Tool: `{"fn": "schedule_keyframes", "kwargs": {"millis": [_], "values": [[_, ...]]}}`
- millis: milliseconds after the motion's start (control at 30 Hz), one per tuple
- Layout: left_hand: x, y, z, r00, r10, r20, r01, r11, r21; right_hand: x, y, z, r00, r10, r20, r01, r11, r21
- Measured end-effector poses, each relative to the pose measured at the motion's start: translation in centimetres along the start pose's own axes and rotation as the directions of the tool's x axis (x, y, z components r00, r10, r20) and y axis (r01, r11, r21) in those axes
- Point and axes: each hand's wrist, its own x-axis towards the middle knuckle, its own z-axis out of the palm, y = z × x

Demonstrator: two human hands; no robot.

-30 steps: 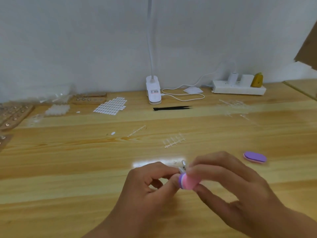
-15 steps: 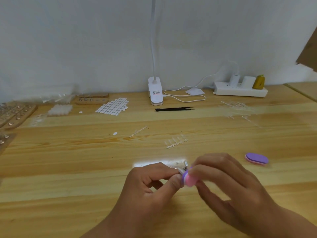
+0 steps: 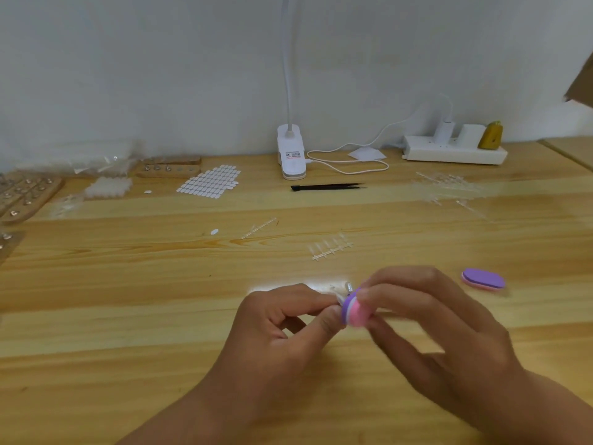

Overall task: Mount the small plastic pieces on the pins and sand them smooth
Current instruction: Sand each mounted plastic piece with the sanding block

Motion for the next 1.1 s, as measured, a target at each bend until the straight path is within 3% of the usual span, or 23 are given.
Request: {"fn": "schedule_keyframes", "kwargs": {"millis": [100,200,400,533,700,833,1000,1100], "values": [[-0.2,0.0,0.0,1.0,0.024,0.006,-0.024,0.999,0.022,0.0,-0.1,0.0,0.997,-0.055,0.061,0.057,0.998,-0.033],[-0.2,0.0,-0.1,1.0,0.01,-0.027,-0.009,1.0,0.023,0.1,0.8,-1.1,0.999,0.029,0.023,-0.026,0.995,-0.101],[-0.3,0.0,-0.1,1.0,-0.008,0.013,0.008,1.0,-0.025,0.0,-0.5,0.0,0.998,-0.06,0.034,0.061,0.998,-0.013],[-0.5,0.0,-0.3,0.999,-0.053,0.003,0.053,0.996,-0.069,0.2,0.3,-1.0,0.999,0.041,-0.027,-0.043,0.997,-0.07],[-0.6,0.2,-0.1,0.999,-0.041,0.014,0.043,0.994,-0.101,0.1,-0.9,-0.1,0.999,-0.04,0.007,0.04,0.999,0.007],[-0.8,0.1,-0.2,0.995,-0.098,0.02,0.1,0.984,-0.147,0.3,0.1,-1.0,0.997,0.066,-0.03,-0.067,0.997,-0.042],[-0.7,0.1,0.1,0.999,-0.033,0.028,0.037,0.987,-0.155,0.2,-1.1,-0.1,0.999,-0.031,-0.016,0.032,0.999,0.022],[-0.8,-0.1,0.0,0.997,-0.07,0.032,0.074,0.983,-0.17,0.3,-0.2,-0.8,0.999,0.038,-0.014,-0.038,0.999,-0.024]]}}
